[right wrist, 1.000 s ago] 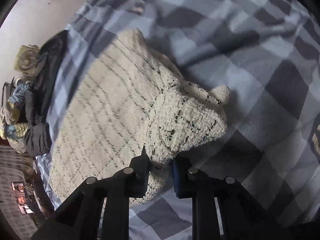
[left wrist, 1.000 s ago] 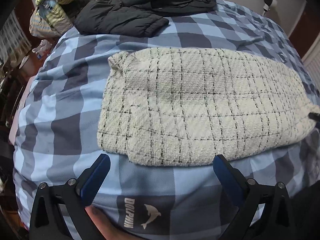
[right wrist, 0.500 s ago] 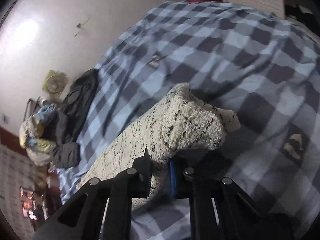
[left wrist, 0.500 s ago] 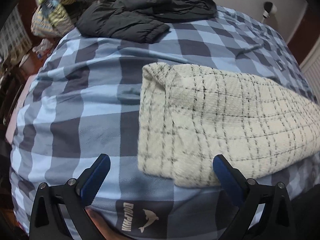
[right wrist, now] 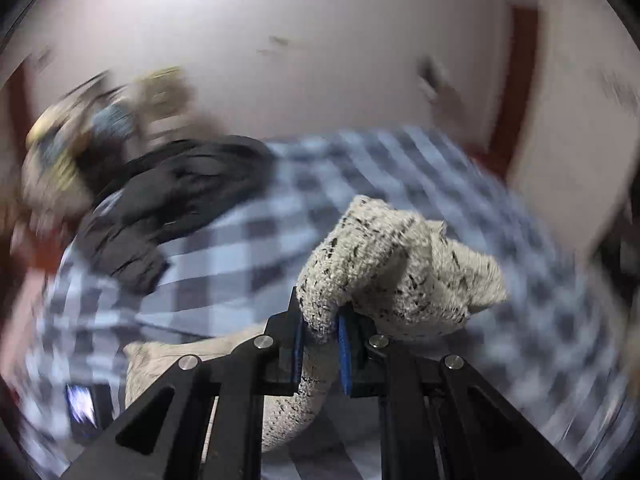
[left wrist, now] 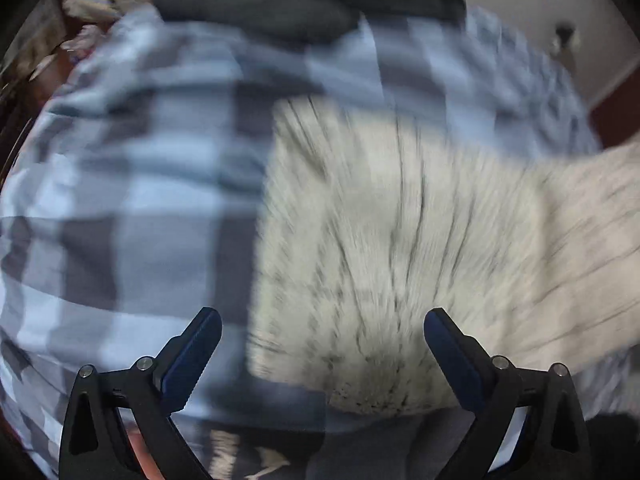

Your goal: Fold small clothes

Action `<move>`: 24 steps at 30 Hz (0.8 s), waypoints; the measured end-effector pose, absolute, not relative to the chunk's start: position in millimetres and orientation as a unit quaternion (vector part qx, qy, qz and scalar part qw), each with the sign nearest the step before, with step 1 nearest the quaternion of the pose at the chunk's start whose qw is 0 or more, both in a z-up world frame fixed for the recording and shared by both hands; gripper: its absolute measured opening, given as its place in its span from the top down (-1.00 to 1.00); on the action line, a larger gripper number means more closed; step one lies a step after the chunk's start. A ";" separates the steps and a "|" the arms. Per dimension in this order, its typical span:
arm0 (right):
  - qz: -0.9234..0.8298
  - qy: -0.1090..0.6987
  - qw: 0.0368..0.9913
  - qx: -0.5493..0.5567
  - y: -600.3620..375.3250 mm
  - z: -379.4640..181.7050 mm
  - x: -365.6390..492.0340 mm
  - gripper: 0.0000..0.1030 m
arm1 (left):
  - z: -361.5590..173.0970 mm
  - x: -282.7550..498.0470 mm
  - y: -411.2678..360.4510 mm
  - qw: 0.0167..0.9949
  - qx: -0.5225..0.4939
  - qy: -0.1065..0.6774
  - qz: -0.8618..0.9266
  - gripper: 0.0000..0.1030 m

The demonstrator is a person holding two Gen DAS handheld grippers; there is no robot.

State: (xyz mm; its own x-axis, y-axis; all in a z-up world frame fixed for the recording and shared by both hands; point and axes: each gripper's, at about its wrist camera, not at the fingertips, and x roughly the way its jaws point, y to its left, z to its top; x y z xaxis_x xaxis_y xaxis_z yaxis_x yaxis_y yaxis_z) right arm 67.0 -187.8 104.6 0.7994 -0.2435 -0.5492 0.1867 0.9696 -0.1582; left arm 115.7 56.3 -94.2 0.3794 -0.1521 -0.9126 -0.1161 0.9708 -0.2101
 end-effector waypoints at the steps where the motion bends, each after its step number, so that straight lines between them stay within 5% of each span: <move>1: -0.097 0.289 0.949 -0.082 -163.4 104.0 68.7 0.80 | -76.5 111.7 71.3 0.838 -0.130 0.531 0.002 -0.99; 6: 0.032 0.312 0.931 -0.189 -50.9 60.3 77.2 0.78 | -36.1 98.1 128.2 0.875 -0.102 0.462 0.103 -1.00; 12: 0.136 0.450 0.859 -0.203 2.3 -76.5 118.6 0.75 | -41.7 91.7 180.8 0.861 -0.153 0.454 0.169 -1.00; 15: 0.189 0.515 0.827 -0.126 -20.1 -120.7 130.7 0.71 | -47.6 94.3 180.7 0.857 -0.177 0.456 0.160 -1.00; 18: 0.253 0.489 0.835 -0.007 -69.4 -94.4 121.5 0.61 | -44.3 95.8 172.1 0.862 -0.170 0.454 0.146 -1.00; 19: 0.276 0.482 0.831 0.040 -90.8 -79.6 116.7 0.28 | -41.7 97.1 166.6 0.866 -0.161 0.451 0.141 -1.00; 20: 0.289 0.479 0.826 0.068 -102.6 -71.4 114.1 -0.50 | -38.1 96.2 162.2 0.869 -0.156 0.448 0.138 -1.00; 21: 0.298 0.471 0.824 0.102 -119.9 -60.7 109.6 -0.81 | -35.7 96.8 158.4 0.872 -0.151 0.446 0.133 -1.00; 22: 0.291 0.452 0.834 0.120 -135.4 -49.4 102.3 -0.99 | -33.5 97.1 152.6 0.876 -0.142 0.444 0.127 -1.00; 24: 0.244 0.389 0.881 0.110 -168.2 -25.8 77.7 -0.99 | -30.8 96.7 145.2 0.879 -0.131 0.442 0.122 -1.00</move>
State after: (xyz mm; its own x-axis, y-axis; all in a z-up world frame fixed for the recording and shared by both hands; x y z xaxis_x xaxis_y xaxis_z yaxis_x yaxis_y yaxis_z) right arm 77.7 -168.2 -25.8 0.5777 0.5167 -0.6319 -0.3451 0.8562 0.3845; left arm 96.7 145.2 -30.8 0.5799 0.0998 -0.8085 -0.3309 0.9358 -0.1218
